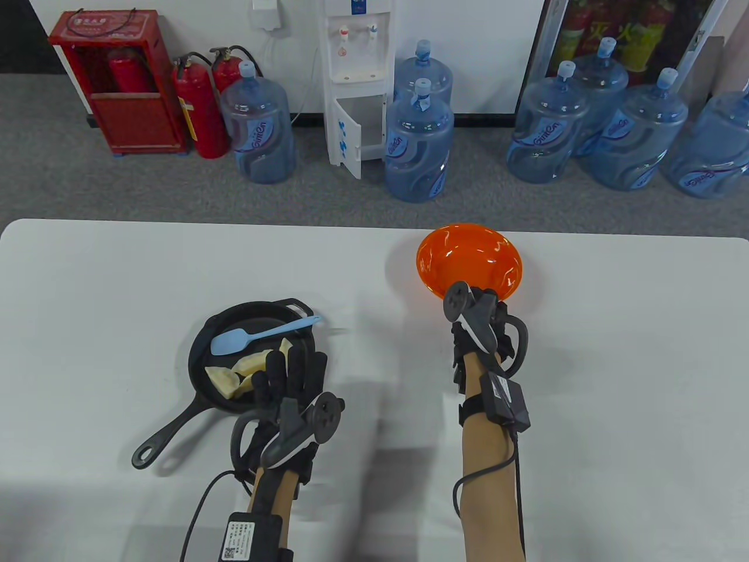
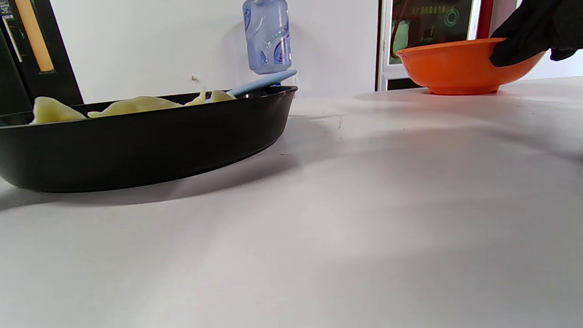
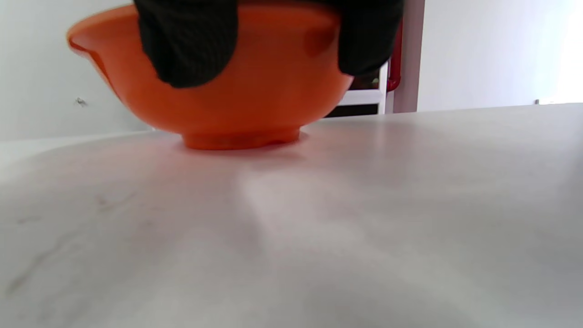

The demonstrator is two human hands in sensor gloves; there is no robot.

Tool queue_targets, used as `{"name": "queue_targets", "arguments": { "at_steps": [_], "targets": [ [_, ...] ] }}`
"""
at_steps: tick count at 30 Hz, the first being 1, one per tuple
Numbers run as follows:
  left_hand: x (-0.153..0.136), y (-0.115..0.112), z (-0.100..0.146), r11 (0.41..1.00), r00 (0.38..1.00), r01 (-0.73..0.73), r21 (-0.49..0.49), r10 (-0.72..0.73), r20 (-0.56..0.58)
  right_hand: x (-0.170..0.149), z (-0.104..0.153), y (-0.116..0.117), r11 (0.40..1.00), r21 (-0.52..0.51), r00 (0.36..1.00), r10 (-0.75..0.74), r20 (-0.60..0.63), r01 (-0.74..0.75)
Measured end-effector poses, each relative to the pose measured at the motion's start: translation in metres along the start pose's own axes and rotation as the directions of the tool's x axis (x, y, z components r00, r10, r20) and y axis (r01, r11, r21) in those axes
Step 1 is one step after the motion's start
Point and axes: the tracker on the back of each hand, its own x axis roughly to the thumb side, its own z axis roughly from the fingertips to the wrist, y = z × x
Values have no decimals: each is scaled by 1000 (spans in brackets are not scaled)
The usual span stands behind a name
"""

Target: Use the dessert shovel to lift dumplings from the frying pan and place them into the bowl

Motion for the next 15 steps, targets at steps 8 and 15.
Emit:
{"name": "queue_targets", "arguments": {
  "at_steps": [8,15],
  "targets": [
    [1,0,0,1000,1000,1,-6,-1,2,-9,8,-14,996,-73,998,-57,35,60],
    [1,0,0,1000,1000,-8,-12,8,4,-22,26,-45,990,-140,991,34,131,-16]
  ]
}}
